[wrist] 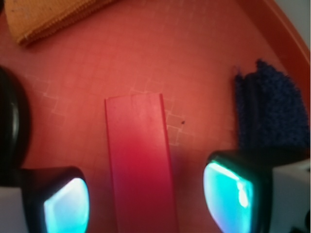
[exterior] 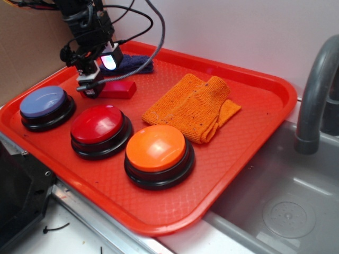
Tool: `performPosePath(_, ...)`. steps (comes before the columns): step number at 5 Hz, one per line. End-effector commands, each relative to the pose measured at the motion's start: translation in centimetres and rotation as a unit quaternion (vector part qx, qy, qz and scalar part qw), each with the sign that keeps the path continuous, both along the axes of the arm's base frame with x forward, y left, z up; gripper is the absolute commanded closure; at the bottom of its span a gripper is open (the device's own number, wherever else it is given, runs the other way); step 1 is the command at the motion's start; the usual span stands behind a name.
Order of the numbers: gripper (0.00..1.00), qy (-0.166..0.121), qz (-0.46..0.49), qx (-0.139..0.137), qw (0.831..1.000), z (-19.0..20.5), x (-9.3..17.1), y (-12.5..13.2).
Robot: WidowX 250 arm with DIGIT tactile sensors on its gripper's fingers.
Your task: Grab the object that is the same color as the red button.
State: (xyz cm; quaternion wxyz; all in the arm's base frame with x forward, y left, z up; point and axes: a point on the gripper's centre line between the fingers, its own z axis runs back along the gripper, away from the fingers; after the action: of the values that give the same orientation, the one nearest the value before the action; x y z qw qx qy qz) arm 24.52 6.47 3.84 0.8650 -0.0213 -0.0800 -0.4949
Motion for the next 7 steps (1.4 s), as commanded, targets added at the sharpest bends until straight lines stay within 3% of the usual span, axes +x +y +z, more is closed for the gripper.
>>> performPosePath(1, 0.00, 0.020, 0.008, 0.024, 1.000, -1.6, 0.1, -0.8)
performPosePath(2, 0.91, 0.017, 0.036, 0.048, 0.998, -1.6, 0.5, -0.9)
performPosePath(3, 1.00, 0.017, 0.044, 0.057, 0.997, -1.9, 0.6, -0.9)
performPosePath(4, 1.00, 0.019, 0.049, 0.059, 0.997, -1.6, 0.7, -1.0)
performPosePath(5, 1.00, 0.035, 0.143, 0.122, 0.982, 1.0, 1.2, -1.3)
performPosePath(6, 1.00, 0.023, 0.187, 0.143, 0.972, 4.8, 2.0, -2.3)
performPosePath(7, 1.00, 0.000, 0.187, 0.146, 0.971, 7.7, 2.5, -2.9)
